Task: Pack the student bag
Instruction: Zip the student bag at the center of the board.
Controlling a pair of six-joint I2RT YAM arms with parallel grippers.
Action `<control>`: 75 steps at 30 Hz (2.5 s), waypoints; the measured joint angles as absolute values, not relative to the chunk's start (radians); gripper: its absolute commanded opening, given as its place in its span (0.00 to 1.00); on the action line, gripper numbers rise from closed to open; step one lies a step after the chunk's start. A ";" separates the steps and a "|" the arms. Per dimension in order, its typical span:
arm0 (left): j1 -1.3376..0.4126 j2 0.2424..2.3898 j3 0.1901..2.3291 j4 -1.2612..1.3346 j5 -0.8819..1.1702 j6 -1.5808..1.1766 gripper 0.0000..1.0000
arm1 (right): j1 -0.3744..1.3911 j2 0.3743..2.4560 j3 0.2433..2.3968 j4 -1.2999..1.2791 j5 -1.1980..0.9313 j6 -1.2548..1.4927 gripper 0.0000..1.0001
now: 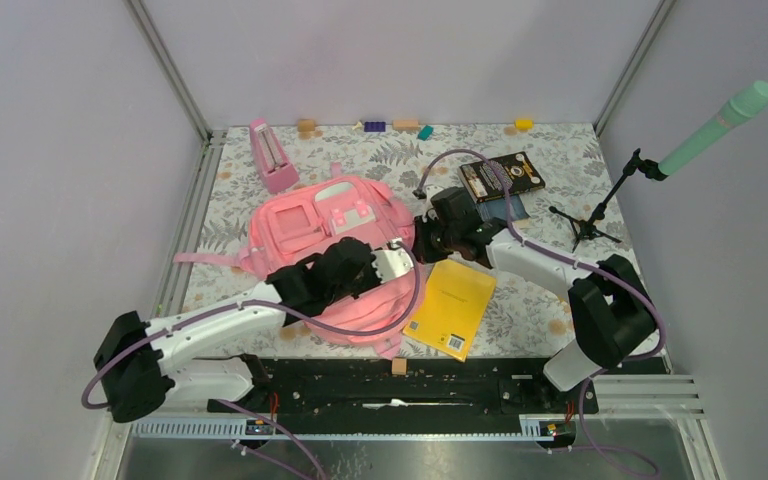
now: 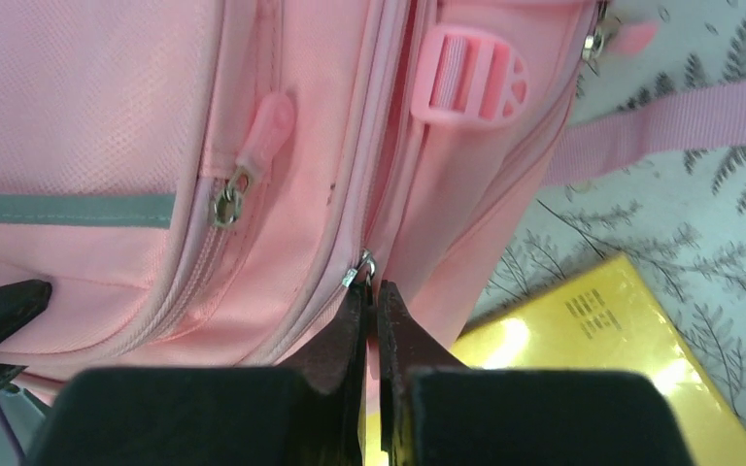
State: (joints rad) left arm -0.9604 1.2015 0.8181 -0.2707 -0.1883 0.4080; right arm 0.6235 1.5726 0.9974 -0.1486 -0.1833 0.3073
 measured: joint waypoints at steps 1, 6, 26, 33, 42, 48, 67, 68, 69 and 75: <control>-0.961 1.174 0.806 -0.278 -0.187 0.408 0.00 | 0.627 1.574 1.003 -0.149 -0.192 0.307 0.00; -0.961 1.085 0.772 -0.308 -0.200 0.408 0.00 | 0.636 1.641 1.102 -0.165 -0.234 0.289 0.00; -0.988 1.076 0.801 -0.332 -0.246 0.316 0.61 | 0.625 1.761 1.187 -0.194 -0.228 0.239 0.00; -1.037 1.135 0.875 -0.300 -0.240 0.191 0.56 | 0.635 1.723 1.153 -0.168 -0.202 0.252 0.00; -1.111 1.222 0.831 -0.224 -0.275 0.056 0.49 | 0.636 1.675 1.115 -0.167 -0.192 0.256 0.00; -1.113 1.293 0.816 -0.186 -0.357 0.025 0.46 | 0.636 1.663 1.103 -0.166 -0.192 0.258 0.00; -1.113 1.372 0.786 -0.121 -0.449 -0.067 0.00 | 0.637 1.627 1.089 -0.167 -0.168 0.250 0.00; -1.113 1.370 0.786 -0.124 -0.453 -0.073 0.00 | 0.637 1.627 1.089 -0.167 -0.168 0.246 0.00; -1.114 1.365 0.785 -0.128 -0.456 -0.079 0.00 | 0.638 1.627 1.089 -0.167 -0.167 0.241 0.00; -1.106 1.262 0.750 -0.168 -0.468 -0.112 0.00 | 0.652 1.658 1.139 -0.199 -0.189 0.208 0.00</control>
State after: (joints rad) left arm -1.1057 1.2621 0.7498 -0.1684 -0.4683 -0.1123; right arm 0.6518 1.6585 1.1389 -0.1989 -0.1886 0.2081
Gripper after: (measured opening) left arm 0.037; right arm 0.033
